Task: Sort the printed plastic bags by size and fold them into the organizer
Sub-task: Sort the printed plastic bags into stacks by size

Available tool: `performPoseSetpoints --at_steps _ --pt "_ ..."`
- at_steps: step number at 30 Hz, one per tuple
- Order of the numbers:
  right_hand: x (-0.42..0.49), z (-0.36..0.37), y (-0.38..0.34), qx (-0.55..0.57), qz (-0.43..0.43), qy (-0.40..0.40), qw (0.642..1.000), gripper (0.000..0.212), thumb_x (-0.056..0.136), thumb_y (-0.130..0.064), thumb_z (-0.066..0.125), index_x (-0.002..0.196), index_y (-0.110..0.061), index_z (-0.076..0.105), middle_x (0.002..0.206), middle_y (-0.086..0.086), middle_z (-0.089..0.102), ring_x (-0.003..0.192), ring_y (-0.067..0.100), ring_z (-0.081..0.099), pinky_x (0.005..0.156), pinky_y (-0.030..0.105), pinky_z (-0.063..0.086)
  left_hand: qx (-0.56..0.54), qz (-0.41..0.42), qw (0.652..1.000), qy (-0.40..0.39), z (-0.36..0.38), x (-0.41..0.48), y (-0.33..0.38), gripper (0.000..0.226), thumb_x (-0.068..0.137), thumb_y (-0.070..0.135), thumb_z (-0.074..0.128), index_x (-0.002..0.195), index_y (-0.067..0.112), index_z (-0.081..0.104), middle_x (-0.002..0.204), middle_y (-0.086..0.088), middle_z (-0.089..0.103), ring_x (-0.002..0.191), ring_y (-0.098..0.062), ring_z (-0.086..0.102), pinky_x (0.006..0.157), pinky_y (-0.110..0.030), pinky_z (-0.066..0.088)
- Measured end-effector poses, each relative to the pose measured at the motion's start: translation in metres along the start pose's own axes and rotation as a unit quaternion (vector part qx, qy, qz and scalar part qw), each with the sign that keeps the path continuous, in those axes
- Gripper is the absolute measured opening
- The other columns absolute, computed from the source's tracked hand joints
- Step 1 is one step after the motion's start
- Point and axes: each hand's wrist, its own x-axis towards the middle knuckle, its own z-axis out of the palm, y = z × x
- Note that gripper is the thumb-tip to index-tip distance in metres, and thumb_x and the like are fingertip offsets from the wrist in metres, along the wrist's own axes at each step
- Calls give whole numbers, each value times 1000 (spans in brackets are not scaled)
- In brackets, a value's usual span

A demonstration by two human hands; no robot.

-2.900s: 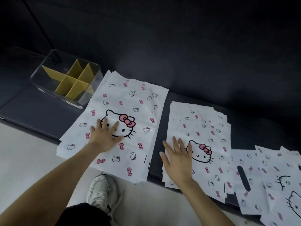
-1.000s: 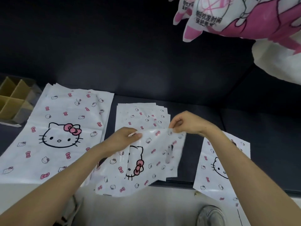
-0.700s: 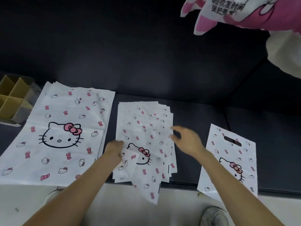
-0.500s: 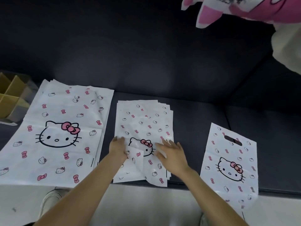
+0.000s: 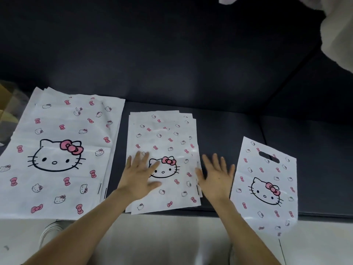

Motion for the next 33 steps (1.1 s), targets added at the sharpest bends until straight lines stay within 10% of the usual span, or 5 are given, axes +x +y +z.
performPoseSetpoints --at_steps 9,17,24,29,33 --pt "-28 12 103 -4 201 -68 977 65 91 -66 32 144 -29 30 154 5 20 142 30 14 112 48 18 19 -20 1000 -4 -12 17 1 69 94 62 31 151 36 2 159 -6 -12 144 -37 -13 116 -50 -2" --pt "-22 8 60 160 182 69 968 37 101 -34 38 129 -21 59 142 2 50 133 25 42 113 47 20 -114 16 982 152 1 -13 9 57 83 49 37 117 15 68 118 -22 64 112 -46 57 86 -54 49" --pt "-20 20 74 26 191 -14 981 54 95 -56 35 139 -26 44 151 6 33 142 30 22 110 50 21 -76 -11 997 15 18 -26 -2 109 55 79 -12 151 33 9 159 -3 -12 145 -33 -12 117 -41 -3" --pt "-31 23 62 163 155 157 962 56 92 -47 32 89 -11 74 97 6 72 91 32 68 65 29 46 -58 6 998 10 16 -21 -3 134 33 83 -41 151 36 3 154 0 -23 144 -32 -17 116 -41 -8" --pt "-11 -19 16 323 249 216 887 44 94 -40 53 78 -2 70 56 5 55 53 23 49 55 24 32 -75 7 997 16 11 -16 0 113 50 86 -17 150 38 7 156 2 -20 145 -29 -16 116 -39 -8"
